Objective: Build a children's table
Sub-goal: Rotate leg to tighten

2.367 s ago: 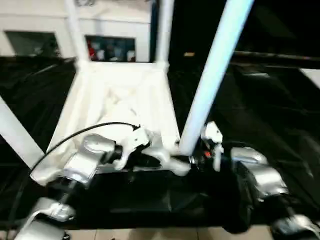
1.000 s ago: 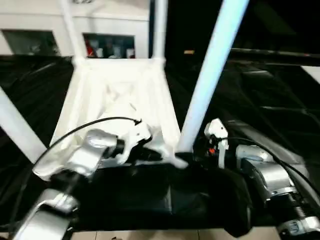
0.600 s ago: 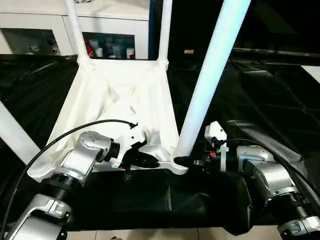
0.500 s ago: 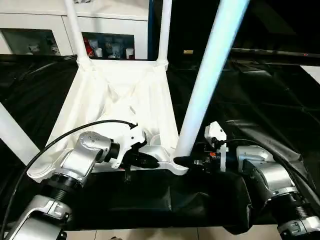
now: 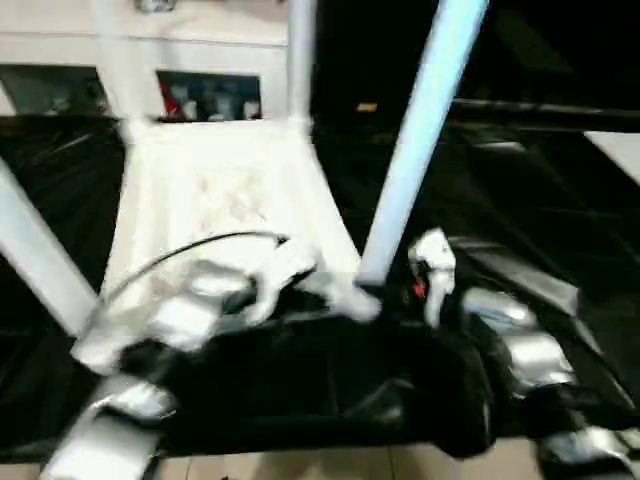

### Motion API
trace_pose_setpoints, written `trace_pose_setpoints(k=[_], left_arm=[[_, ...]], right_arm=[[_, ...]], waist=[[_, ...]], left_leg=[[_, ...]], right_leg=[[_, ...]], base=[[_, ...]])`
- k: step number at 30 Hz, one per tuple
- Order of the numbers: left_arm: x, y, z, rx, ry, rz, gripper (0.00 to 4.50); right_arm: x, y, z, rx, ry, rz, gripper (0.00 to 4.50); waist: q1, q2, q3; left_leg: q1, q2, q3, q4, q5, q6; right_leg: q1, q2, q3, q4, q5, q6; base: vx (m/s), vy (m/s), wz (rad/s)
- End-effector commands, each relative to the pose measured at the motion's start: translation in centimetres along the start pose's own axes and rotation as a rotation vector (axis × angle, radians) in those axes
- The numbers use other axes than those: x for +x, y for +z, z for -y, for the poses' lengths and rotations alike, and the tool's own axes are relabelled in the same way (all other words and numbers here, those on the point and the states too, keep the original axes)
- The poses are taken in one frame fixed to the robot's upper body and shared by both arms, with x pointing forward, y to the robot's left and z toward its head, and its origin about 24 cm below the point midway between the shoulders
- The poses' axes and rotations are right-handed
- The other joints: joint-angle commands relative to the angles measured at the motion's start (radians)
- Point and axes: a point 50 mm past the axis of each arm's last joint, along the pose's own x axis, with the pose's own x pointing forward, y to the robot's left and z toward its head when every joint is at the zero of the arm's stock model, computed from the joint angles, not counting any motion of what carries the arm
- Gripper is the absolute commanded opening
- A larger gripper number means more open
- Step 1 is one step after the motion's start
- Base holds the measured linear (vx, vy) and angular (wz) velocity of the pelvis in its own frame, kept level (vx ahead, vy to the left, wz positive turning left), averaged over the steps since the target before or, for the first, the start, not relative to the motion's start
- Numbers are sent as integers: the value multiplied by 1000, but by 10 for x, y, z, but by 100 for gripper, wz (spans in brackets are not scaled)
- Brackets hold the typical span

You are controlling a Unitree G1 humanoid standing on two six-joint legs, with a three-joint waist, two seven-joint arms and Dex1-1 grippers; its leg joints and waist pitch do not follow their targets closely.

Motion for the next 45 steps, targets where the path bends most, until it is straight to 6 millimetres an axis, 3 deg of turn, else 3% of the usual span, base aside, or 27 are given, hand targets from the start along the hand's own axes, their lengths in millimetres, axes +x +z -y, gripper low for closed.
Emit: trace_pose_setpoints(k=[1, 3, 4, 5, 7, 8, 10, 12, 14, 16, 19, 23, 25, 26, 30, 36, 42, 45], left_arm=[[8, -3, -6, -60, 107, -4, 0], [20, 4, -7, -75, 166, 5, 0], [30, 9, -7, -85, 209, 8, 0], [33, 10, -7, -86, 221, 7, 0], [39, 14, -5, -75, 220, 9, 0], [41, 15, -4, -56, 215, 4, 0], [42, 15, -3, -26, 208, -8, 0], [41, 12, -3, -5, 190, -23, 0], [41, 11, -3, -14, 184, -20, 0], [39, 10, -5, -11, 177, -21, 0], [33, 6, -5, -6, 135, -18, 0], [23, 1, -3, 10, 26, -18, 0], [16, -3, -1, 23, -37, -23, 0], [10, -4, 3, 40, -107, -17, 0], [3, -5, 8, 59, -189, -3, 0], [-15, -8, 14, 47, -312, 7, 0], [-19, -10, 16, 41, -322, 2, 0], [-21, -10, 17, 36, -323, 2, 0]], right_arm=[[4, -24, 2, 72, -163, -90, 200], [13, -27, -2, 126, -276, -88, 199], [23, -28, -7, 159, -345, -78, 198], [26, -27, -9, 169, -363, -75, 198], [34, -25, -14, 179, -385, -72, 198], [38, -22, -18, 183, -363, -62, 198], [43, -16, -23, 180, -320, -29, 198], [44, -4, -27, 181, -227, 57, 253], [44, 0, -26, 161, -219, 74, 253], [41, 3, -24, 152, -185, 92, 277], [31, 8, -17, 116, -110, 95, 312], [11, 12, -9, 37, 65, 56, 312], [0, 14, -7, 15, 153, 38, 312], [-9, 15, -6, -6, 212, 22, 312], [-16, 16, -4, -15, 258, 12, 312], [-21, 16, -8, -25, 370, -20, 297], [-21, 11, -15, -6, 427, -41, 254], [-21, 11, -15, -3, 435, -44, 236]], waist=[[4, -9, -48], [-1, -4, -46], [-6, -5, -47], [-6, 1, -46], [-6, -3, -49], [-5, 1, -49], [-5, -1, -50], [-4, -4, -51], [-2, -5, -51], [0, -9, -50], [2, -7, -49], [6, -9, -49], [10, -11, -52], [11, -10, -52], [10, -7, -55], [26, -3, -56], [26, -10, -53], [25, -8, -53]], left_leg=[[6, 16, -16, -64, -296, 2], [4, 14, -18, -67, -304, -7], [8, 12, -19, -67, -325, -16], [11, 12, -21, -66, -340, -20], [7, 14, -23, -71, -338, -12], [8, 15, -23, -71, -341, -10], [4, 15, -21, -72, -343, 1], [5, 16, -19, -71, -344, 8], [4, 16, -18, -70, -333, 14], [3, 15, -17, -69, -330, 20], [1, 16, -19, -70, -324, 27], [-1, 21, -17, -69, -295, 42], [-4, 22, -19, -69, -272, 49], [-8, 27, -18, -69, -252, 56], [-2, 28, -13, -66, -238, 52], [4, 29, -5, -63, -198, 49], [2, 29, -8, -65, -219, 33], [2, 29, -9, -67, -223, 25]], right_leg=[[28, -59, 33, -98, -492, -100], [26, -56, 30, -99, -502, -96], [21, -55, 27, -105, -530, -85], [19, -56, 27, -105, -538, -85], [25, -57, 27, -106, -506, -81], [24, -56, 28, -104, -489, -86], [27, -55, 30, -102, -443, -97], [28, -56, 31, -100, -429, -104], [29, -57, 32, -100, -424, -110], [30, -58, 31, -100, -439, -109], [32, -60, 30, -104, -479, -98], [34, -60, 32, -98, -426, -117], [42, -60, 31, -91, -380, -130], [44, -60, 32, -81, -314, -157], [39, -58, 33, -73, -245, -199], [40, -55, 35, -60, -147, -234], [42, -60, 35, -65, -217, -207], [41, -60, 35, -67, -243, -196]], base=[[0, 0, 0], [0, 0, 0], [0, 0, 0], [0, 0, 0], [0, 0, 0], [0, 0, 0], [0, 0, 0], [0, 0, 0], [0, 0, 0], [0, 0, 0], [0, 0, 0], [0, 0, 0], [0, 0, 0], [0, 0, 0], [0, 0, 0], [0, 0, 0], [0, 0, 0], [0, 0, 0]])
